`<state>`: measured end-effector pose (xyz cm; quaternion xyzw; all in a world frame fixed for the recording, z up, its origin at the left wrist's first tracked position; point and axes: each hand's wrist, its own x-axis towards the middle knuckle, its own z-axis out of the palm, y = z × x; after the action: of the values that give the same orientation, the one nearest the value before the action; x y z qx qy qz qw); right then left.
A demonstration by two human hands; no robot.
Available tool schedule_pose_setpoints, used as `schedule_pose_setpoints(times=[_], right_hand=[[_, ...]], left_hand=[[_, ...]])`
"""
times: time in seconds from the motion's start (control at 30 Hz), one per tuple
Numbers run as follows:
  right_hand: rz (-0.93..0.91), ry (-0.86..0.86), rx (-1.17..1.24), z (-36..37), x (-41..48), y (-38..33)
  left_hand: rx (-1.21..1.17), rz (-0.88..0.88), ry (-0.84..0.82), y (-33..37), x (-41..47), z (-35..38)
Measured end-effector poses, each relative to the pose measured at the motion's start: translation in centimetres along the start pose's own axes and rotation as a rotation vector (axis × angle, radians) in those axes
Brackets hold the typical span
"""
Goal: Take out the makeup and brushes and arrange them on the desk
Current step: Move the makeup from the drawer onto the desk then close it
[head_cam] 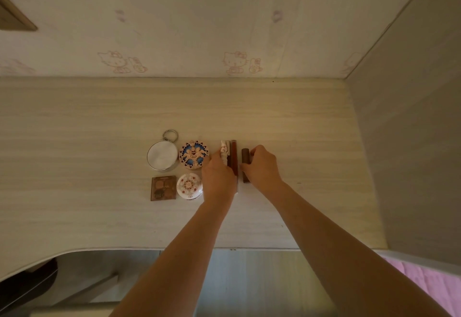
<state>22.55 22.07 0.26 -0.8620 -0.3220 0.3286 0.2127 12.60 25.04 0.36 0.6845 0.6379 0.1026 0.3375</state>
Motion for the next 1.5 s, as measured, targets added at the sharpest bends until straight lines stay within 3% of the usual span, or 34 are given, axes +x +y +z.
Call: schedule_pose_setpoints(times=[0.4,0.7,1.0,1.2,1.5], right_hand=[[-0.079,-0.037,-0.018,-0.5,-1.1,0.6],[-0.311,-0.078,-0.143,-2.2,-6.4,3.5],[-0.512,0.005,-0.362,-1.8,-15.5,9.7],[-0.563,-0.028,-0.446,-0.4,-22.6,14.9],[-0.541,-0.177,-0.549,3.4,-29.7,22.7]], left_hand=[[0.044,0.064,0.016,-0.1,-0.9,-0.2],[0.122,0.263,-0.026,-1.4,-4.8,-1.8],[0.258,0.528,0.001,-5.2,-14.2,-2.5],[0.42,0.677,-0.055,-10.7,-22.3,-0.7],[0.56,0.64,-0.217,-18.5,-31.1,3.7]])
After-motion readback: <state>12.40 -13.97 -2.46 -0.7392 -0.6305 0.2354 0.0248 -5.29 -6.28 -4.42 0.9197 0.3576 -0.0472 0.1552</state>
